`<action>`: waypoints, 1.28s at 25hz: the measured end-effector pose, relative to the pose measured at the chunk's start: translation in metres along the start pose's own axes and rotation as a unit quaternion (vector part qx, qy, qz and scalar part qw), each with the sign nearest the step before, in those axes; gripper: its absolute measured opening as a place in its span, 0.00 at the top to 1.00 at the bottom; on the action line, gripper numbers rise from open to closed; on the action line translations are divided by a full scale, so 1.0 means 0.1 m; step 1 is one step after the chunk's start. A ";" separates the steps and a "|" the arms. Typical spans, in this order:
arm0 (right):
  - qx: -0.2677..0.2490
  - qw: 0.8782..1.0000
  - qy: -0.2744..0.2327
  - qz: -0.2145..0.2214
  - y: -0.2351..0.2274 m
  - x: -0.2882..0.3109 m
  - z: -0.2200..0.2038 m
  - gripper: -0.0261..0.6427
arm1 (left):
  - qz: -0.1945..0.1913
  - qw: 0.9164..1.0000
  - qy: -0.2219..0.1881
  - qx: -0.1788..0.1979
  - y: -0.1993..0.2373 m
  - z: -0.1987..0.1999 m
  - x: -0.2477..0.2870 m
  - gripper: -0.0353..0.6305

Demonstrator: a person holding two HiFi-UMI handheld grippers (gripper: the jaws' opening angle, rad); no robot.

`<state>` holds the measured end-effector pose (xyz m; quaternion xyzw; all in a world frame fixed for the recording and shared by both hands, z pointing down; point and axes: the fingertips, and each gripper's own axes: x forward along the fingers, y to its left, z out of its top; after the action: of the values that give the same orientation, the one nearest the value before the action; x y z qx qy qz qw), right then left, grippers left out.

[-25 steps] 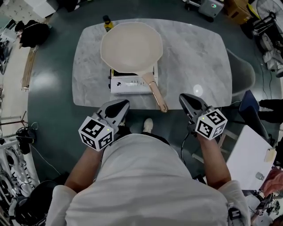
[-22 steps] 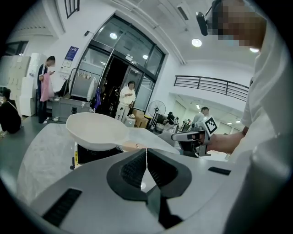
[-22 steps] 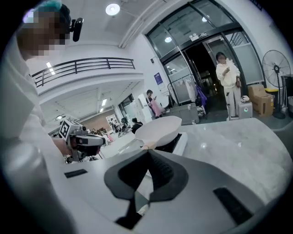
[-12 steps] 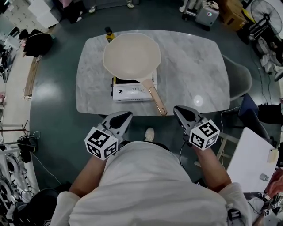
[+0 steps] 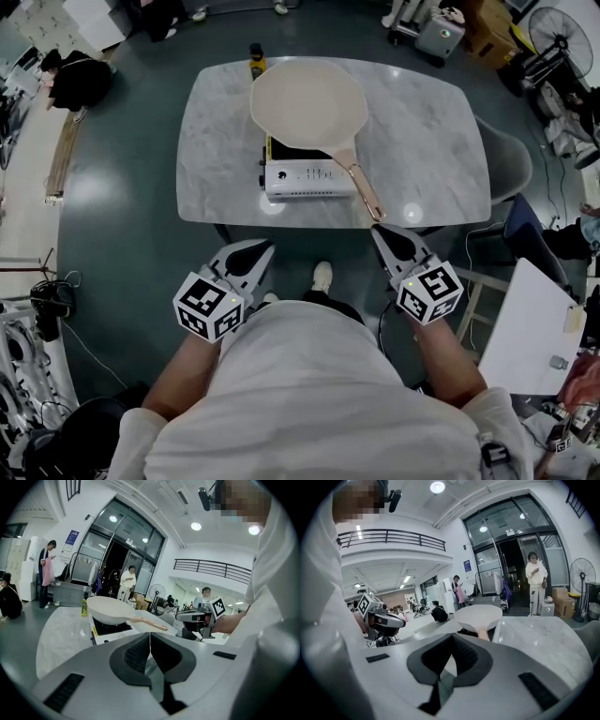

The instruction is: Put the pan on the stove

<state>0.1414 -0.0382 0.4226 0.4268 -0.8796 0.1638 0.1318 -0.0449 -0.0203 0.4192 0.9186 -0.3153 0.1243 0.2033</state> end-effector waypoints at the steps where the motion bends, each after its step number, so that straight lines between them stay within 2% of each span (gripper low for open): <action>1: -0.006 1.000 0.003 -0.002 0.09 0.02 -0.01 0.95 | 0.000 1.000 0.001 -0.002 0.02 -0.05 -0.08 0.92; 7: -0.015 1.000 0.005 -0.002 0.57 0.05 -0.09 0.95 | -0.008 1.000 0.002 -0.001 0.01 -0.25 -0.45 0.92; 16: -0.014 1.000 0.005 -0.016 0.95 -0.03 -0.19 0.95 | -0.025 1.000 -0.001 -0.002 -0.02 -0.45 -0.74 0.92; 32: -0.023 0.999 0.005 -0.023 1.30 -0.08 -0.23 0.95 | -0.034 0.999 -0.009 0.001 -0.04 -0.58 -1.02 0.92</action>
<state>0.0454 0.0522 0.4175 0.4432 -0.8724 0.1421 0.1494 -0.1268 0.0628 0.4335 0.9299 -0.2857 0.1096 0.2039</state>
